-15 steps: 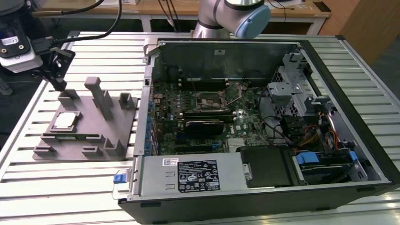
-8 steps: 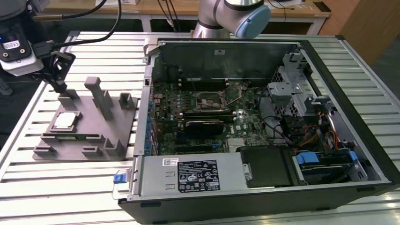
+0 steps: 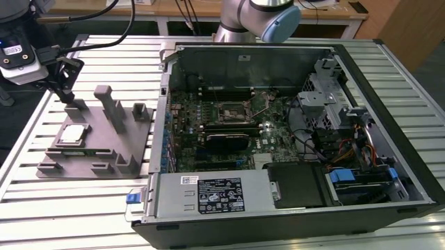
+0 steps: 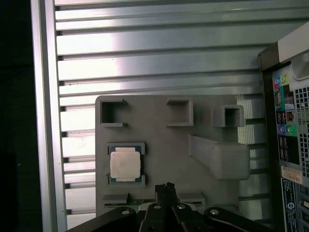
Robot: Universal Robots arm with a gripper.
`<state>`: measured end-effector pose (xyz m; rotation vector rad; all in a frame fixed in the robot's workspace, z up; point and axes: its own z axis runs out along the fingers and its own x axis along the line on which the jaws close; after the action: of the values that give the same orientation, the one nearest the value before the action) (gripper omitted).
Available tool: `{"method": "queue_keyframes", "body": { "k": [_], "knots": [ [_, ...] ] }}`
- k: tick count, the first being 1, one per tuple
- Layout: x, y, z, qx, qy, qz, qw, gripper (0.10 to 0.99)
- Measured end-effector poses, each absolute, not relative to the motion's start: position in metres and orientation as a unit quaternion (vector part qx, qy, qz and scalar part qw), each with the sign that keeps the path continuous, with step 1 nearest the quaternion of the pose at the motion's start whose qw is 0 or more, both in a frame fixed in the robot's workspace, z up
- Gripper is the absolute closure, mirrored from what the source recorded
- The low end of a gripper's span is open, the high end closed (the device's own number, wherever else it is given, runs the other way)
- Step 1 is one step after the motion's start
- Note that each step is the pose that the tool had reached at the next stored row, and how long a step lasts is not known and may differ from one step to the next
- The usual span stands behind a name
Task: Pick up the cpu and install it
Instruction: 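Pick up the cpu and move it towards the insertion slot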
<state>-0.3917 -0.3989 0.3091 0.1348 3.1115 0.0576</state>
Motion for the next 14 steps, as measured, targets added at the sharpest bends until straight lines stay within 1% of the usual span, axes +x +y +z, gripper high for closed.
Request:
{"method": "queue_keyframes", "body": {
  "k": [14],
  "knots": [
    [-0.403, -0.399, 0.308, 0.043, 0.999, 0.018, 0.013, 0.980]
  ]
}}
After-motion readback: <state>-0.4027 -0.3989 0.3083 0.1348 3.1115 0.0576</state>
